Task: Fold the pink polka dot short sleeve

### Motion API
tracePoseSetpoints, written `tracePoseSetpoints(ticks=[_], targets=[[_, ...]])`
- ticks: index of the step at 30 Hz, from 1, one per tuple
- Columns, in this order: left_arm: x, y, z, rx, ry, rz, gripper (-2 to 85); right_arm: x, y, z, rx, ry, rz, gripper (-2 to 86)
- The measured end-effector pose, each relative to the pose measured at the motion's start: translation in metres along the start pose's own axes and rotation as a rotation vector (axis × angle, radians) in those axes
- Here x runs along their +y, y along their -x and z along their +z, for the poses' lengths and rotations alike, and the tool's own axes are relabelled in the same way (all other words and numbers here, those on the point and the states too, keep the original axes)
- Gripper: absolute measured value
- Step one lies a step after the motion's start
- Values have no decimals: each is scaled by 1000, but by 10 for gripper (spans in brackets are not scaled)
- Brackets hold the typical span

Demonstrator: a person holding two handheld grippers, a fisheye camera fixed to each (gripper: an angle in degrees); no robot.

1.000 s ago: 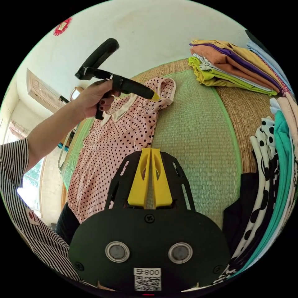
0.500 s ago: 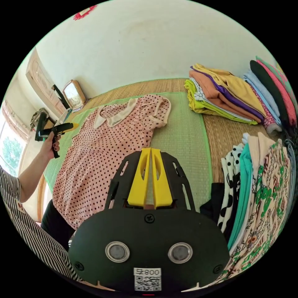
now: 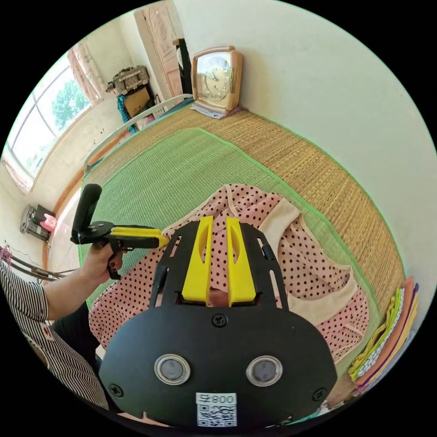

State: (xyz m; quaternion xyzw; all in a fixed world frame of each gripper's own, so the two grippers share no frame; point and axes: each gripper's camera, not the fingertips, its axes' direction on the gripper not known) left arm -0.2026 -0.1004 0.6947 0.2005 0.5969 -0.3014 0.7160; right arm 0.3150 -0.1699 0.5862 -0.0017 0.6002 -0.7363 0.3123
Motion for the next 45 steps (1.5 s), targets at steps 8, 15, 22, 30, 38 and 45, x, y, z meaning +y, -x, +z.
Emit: tracePoseSetpoints(ticks=[8, 15, 22, 30, 38, 45], targets=[[-2, -12, -44, 31, 22, 139, 26, -109, 15, 81, 91, 185, 22, 89], [1, -14, -84, 59, 17, 191, 24, -132, 30, 101, 230, 183, 20, 31], [10, 2, -156, 46, -128, 144, 28, -137, -6, 52, -55, -32, 172, 17], [10, 14, -188, 22, -113, 96, 59, -155, -32, 82, -77, 94, 231, 38], [13, -14, -226, -50, -195, 177, 63, -154, -25, 29, -17, -25, 184, 60], [7, -11, -208, -16, -47, 146, 37, -149, -16, 23, -61, -16, 138, 42]])
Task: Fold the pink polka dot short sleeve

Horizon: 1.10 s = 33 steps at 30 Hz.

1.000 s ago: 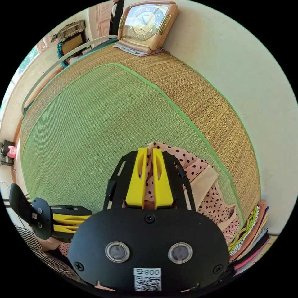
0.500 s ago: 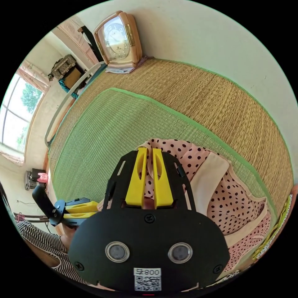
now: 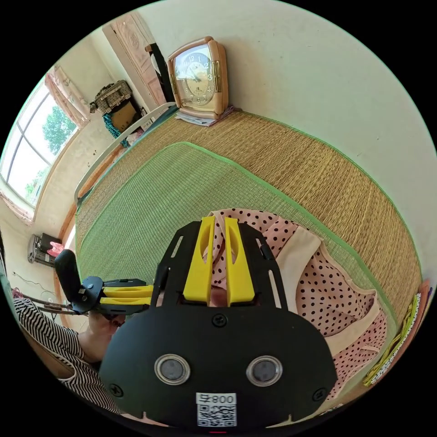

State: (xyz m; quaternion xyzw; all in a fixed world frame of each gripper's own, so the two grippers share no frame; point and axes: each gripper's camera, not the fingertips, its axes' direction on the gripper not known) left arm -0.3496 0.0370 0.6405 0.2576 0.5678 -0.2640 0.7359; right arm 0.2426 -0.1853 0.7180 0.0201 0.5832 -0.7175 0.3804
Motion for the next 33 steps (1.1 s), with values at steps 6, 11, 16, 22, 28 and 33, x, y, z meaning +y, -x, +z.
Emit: tracePoseSetpoints(ticks=[6, 11, 16, 22, 28, 33], targets=[[-2, -5, 0, 2, 16, -11, 24, -6, 1, 35, 20, 168, -20, 5], [-5, -19, -2, -15, 2, 14, 15, 6, 15, 7, 48, 79, -51, -2], [-7, -30, 13, -21, 69, 28, 9, 62, -7, -56, 95, -8, 26, -3], [-9, -43, 25, -43, 92, 29, 3, 200, -90, -127, 330, 12, 408, 0], [-10, -66, 41, -110, 127, 71, 2, 304, -150, -149, 364, 79, 728, 0], [-10, -82, 51, -145, 164, 104, 2, 290, -131, -171, 353, -24, 652, 1]])
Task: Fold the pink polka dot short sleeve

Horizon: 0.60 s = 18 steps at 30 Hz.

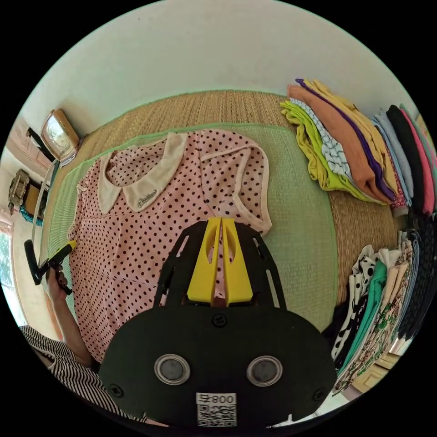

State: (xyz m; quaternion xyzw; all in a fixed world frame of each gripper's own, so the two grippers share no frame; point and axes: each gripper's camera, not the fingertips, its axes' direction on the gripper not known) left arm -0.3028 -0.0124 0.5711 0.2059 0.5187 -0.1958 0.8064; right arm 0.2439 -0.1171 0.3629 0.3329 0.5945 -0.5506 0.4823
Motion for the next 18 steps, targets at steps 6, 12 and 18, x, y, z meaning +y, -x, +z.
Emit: tracePoseSetpoints(ticks=[6, 12, 18], targets=[[-2, -26, 4, -77, -49, -5, 2, -68, 63, -6, -84, -112, -235, 1], [6, -37, -9, 12, -225, -19, 2, -121, 81, 60, 15, 60, -287, 0], [-5, -61, -5, -16, -204, 41, 2, -102, 47, 31, -156, -68, -231, 1]])
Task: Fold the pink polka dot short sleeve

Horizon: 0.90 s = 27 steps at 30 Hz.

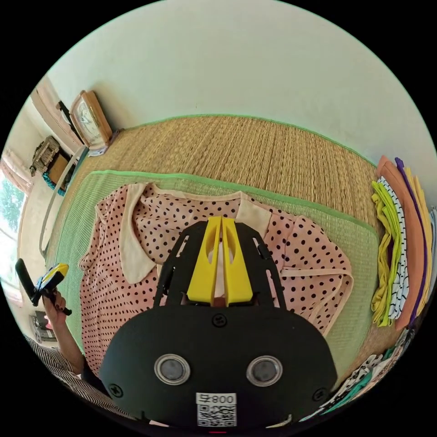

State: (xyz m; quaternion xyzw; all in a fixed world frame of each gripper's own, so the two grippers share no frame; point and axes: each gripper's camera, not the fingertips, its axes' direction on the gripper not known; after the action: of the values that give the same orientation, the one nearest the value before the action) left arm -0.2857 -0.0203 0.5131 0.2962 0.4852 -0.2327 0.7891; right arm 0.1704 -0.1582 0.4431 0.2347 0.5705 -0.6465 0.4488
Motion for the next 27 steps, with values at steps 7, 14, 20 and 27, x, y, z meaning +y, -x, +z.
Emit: tracePoseSetpoints(ticks=[7, 14, 20, 27], targets=[[-83, -41, 60, 79, 37, 148, 2, -6, -18, 20, -46, 101, -17, 1], [-145, -68, 181, -90, 265, 204, 2, 0, -63, 13, -116, 35, 83, 1], [-136, -86, 188, -81, 194, 230, 1, 36, -84, -18, -175, -95, 47, 1], [-116, -132, 230, -16, 345, 389, 1, 88, -53, -8, -204, 140, -198, 2]])
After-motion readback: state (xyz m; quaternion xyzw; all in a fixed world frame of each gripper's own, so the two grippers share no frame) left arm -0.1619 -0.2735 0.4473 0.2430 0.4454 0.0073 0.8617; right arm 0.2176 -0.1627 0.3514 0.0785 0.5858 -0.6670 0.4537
